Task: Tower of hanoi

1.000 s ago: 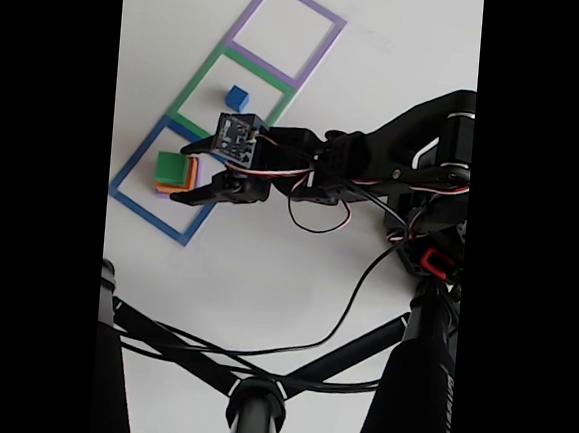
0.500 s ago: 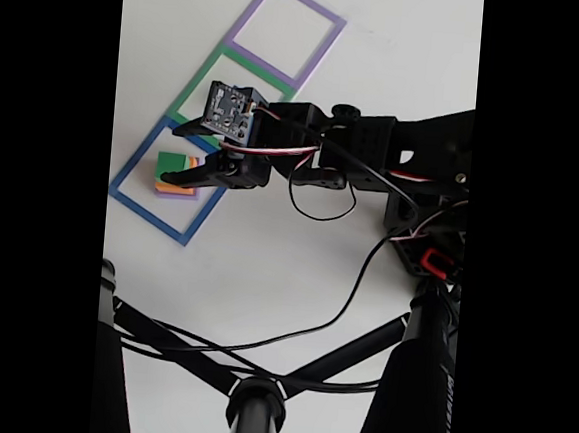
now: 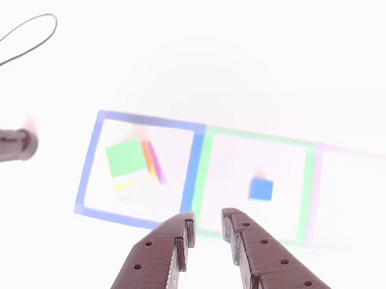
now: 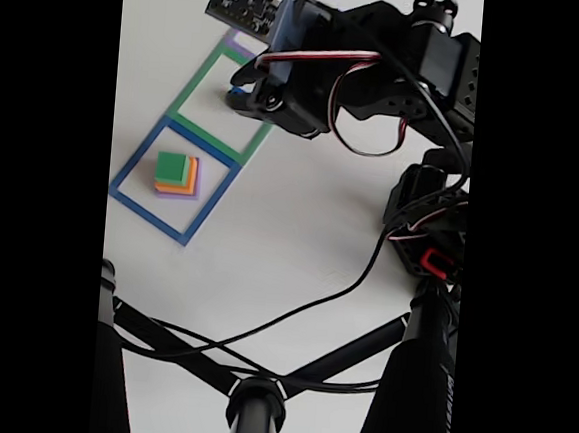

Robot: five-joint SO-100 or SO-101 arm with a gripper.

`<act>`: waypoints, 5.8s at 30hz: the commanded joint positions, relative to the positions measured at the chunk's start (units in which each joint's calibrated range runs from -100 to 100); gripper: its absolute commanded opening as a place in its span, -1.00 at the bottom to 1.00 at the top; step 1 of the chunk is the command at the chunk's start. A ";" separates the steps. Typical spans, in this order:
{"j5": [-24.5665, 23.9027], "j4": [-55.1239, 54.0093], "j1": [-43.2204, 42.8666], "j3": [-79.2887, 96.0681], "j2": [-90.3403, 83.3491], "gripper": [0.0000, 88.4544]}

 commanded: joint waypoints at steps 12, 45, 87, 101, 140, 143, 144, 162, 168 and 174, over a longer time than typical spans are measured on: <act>-5.61 18.38 6.92 -19.19 -0.40 -1.00; 3.35 -85.59 18.52 83.36 -8.31 -0.36; 3.35 -151.10 13.92 68.00 65.32 -0.55; 3.35 -150.12 13.15 67.45 65.24 -0.93; -0.54 7.45 6.73 -11.09 1.38 -0.95; -3.07 10.69 4.05 -14.55 1.38 -0.95; -3.92 11.66 3.09 -15.91 1.38 -0.95; -4.09 14.98 -7.94 -21.00 1.94 -0.96; -1.55 4.37 -10.24 -7.82 0.16 -0.95; 3.35 -26.72 -9.95 23.18 -4.76 -0.94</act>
